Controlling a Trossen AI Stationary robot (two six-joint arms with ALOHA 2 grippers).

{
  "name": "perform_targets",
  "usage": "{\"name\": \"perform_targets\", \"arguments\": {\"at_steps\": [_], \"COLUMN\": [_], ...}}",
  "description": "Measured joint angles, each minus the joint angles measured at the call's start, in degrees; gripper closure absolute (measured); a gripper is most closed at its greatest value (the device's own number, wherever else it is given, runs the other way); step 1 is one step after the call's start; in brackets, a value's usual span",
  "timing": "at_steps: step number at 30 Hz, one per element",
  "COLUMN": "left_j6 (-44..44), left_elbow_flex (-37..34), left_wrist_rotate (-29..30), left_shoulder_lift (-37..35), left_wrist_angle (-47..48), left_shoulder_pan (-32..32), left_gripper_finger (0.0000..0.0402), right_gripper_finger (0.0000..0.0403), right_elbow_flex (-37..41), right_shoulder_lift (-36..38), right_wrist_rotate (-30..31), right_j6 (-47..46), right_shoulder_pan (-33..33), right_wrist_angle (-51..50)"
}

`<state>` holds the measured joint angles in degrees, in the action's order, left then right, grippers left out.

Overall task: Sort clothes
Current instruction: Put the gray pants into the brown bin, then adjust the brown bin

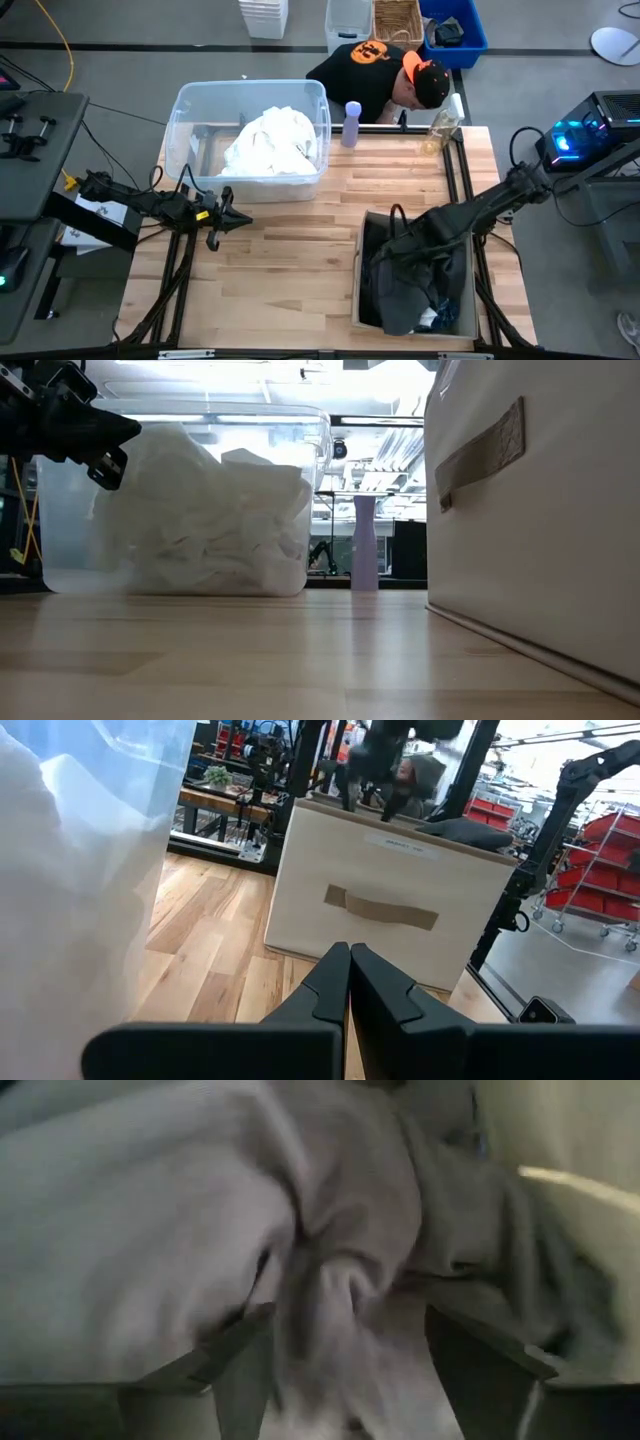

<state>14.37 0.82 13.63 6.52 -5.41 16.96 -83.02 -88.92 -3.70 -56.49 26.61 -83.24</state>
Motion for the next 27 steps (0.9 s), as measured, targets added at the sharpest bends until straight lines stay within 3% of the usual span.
{"name": "perform_targets", "arguments": {"at_steps": [4, 8, 10, 12, 16, 18, 22, 27], "left_j6": [0.0, 0.0, 0.0, 0.0, 0.0, 0.0, 0.0, 0.0], "left_elbow_flex": [0.0, 0.0, 0.0, 0.0, 0.0, 0.0, 0.0, 0.0], "left_wrist_rotate": [0.0, 0.0, 0.0, 0.0, 0.0, 0.0, 0.0, 0.0], "left_shoulder_lift": [0.0, 0.0, 0.0, 0.0, 0.0, 0.0, 0.0, 0.0], "left_wrist_angle": [0.0, 0.0, 0.0, 0.0, 0.0, 0.0, 0.0, 0.0], "left_shoulder_pan": [0.0, 0.0, 0.0, 0.0, 0.0, 0.0, 0.0, 0.0], "left_gripper_finger": [0.0401, 0.0401, 0.0401, 0.0401, 0.0401, 0.0401, 0.0401, 0.0401], "right_gripper_finger": [0.0148, 0.0153, 0.0174, 0.022, 0.0371, 0.0384, 0.0399, 0.0402], "right_elbow_flex": [-6.5, -10.4, -11.0, -10.6, -4.2, 2.8, 16.8, 23.8], "right_shoulder_lift": [0.0, 0.6, 2.2, 4.7, 10.5, 14.1, 20.5, 25.5], "right_wrist_rotate": [1.5, 18.0, 25.2, 30.7, 37.8, 36.4, 22.6, 17.2], "right_j6": [13.8, 17.6, 17.2, 17.6, 20.6, 22.2, 23.0, 15.8], "right_shoulder_pan": [0.0, -0.6, -2.3, -3.8, -9.5, -14.1, -21.5, -21.7], "right_wrist_angle": [-2.6, -7.3, -4.9, -2.1, 1.9, 7.2, 13.9, 16.0]}}
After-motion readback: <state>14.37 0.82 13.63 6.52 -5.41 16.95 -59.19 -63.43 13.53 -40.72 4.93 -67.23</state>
